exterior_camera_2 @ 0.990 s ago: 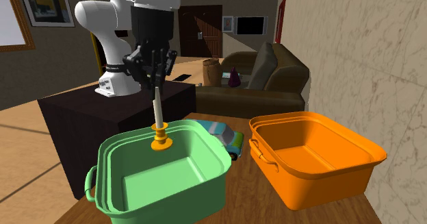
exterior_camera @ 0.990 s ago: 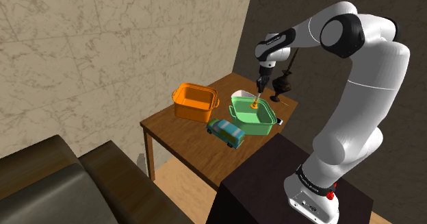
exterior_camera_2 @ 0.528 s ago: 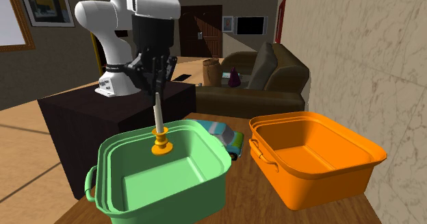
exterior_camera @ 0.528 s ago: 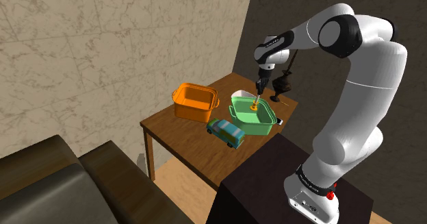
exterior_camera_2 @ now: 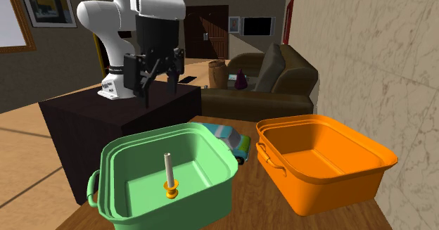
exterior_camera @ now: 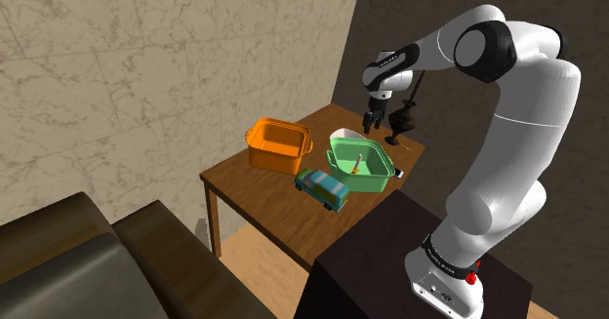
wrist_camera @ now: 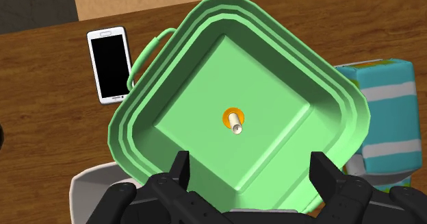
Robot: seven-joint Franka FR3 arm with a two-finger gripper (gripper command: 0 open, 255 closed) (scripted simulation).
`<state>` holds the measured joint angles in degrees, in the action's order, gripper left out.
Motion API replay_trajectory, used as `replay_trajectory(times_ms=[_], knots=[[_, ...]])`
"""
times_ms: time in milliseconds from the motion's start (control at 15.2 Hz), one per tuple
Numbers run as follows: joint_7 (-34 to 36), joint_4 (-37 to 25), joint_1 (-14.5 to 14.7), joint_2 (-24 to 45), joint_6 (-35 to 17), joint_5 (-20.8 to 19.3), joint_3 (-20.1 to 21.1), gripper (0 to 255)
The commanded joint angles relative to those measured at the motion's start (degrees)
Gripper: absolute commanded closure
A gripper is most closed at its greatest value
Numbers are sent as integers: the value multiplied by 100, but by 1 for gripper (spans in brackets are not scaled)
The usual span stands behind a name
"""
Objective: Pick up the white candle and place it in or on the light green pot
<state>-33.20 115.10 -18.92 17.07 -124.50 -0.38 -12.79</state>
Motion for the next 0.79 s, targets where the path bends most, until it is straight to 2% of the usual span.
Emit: replay_trajectory(times_ms=[0, 198, 726], knots=[[13, -91, 12, -86, 176, -19, -5, 0], [43, -389, 40, -291, 675, -62, -13, 0], [43, -389, 40, -291, 675, -62, -13, 0]])
